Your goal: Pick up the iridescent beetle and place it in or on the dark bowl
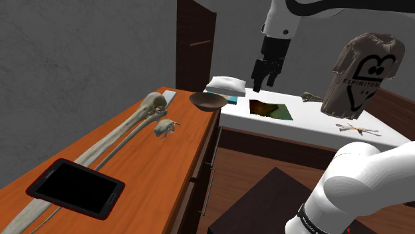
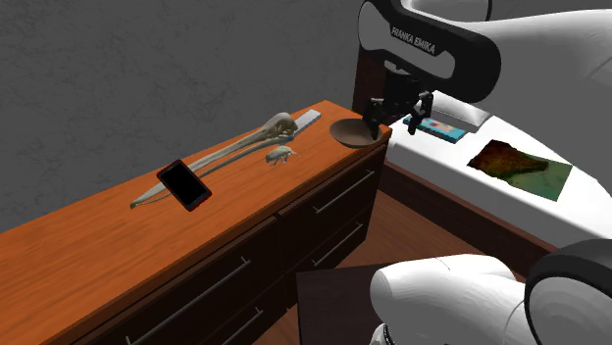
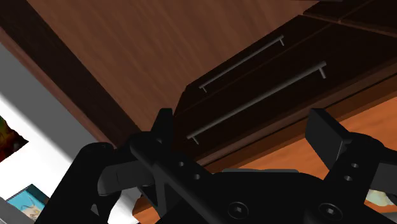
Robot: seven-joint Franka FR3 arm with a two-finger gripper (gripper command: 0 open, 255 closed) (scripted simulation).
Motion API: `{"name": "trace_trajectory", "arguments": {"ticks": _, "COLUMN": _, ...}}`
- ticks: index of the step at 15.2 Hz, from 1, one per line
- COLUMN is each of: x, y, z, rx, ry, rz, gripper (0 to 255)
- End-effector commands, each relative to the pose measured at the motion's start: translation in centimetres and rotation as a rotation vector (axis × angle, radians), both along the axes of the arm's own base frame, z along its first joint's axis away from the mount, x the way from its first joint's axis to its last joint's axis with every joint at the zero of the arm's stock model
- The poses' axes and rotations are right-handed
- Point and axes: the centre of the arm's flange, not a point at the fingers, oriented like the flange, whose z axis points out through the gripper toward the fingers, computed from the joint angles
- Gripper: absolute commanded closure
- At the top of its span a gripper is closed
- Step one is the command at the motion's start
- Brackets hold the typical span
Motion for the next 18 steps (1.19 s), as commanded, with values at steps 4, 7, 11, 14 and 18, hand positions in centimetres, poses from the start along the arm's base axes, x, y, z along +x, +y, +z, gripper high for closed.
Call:
{"name": "trace_trajectory", "arguments": {"ticks": 4, "x": 0.2, "y": 2.7, "z": -2.1, "rx": 0.047, "ry": -0.011, "rz": -0.093, "gripper": 0}}
{"name": "trace_trajectory", "arguments": {"ticks": 7, "x": 0.6, "y": 5.4, "z": -4.0, "rx": 0.093, "ry": -0.021, "rz": -0.185, "gripper": 0}}
{"name": "trace_trajectory", "arguments": {"ticks": 11, "x": 1.7, "y": 9.2, "z": -6.3, "rx": 0.155, "ry": -0.036, "rz": -0.309, "gripper": 0}}
{"name": "trace_trajectory", "arguments": {"ticks": 14, "x": 2.8, "y": 11.9, "z": -7.9, "rx": 0.202, "ry": -0.046, "rz": -0.402, "gripper": 0}}
{"name": "trace_trajectory", "arguments": {"ticks": 18, "x": 4.6, "y": 15.6, "z": -9.9, "rx": 0.264, "ry": -0.06, "rz": -0.525, "gripper": 0}}
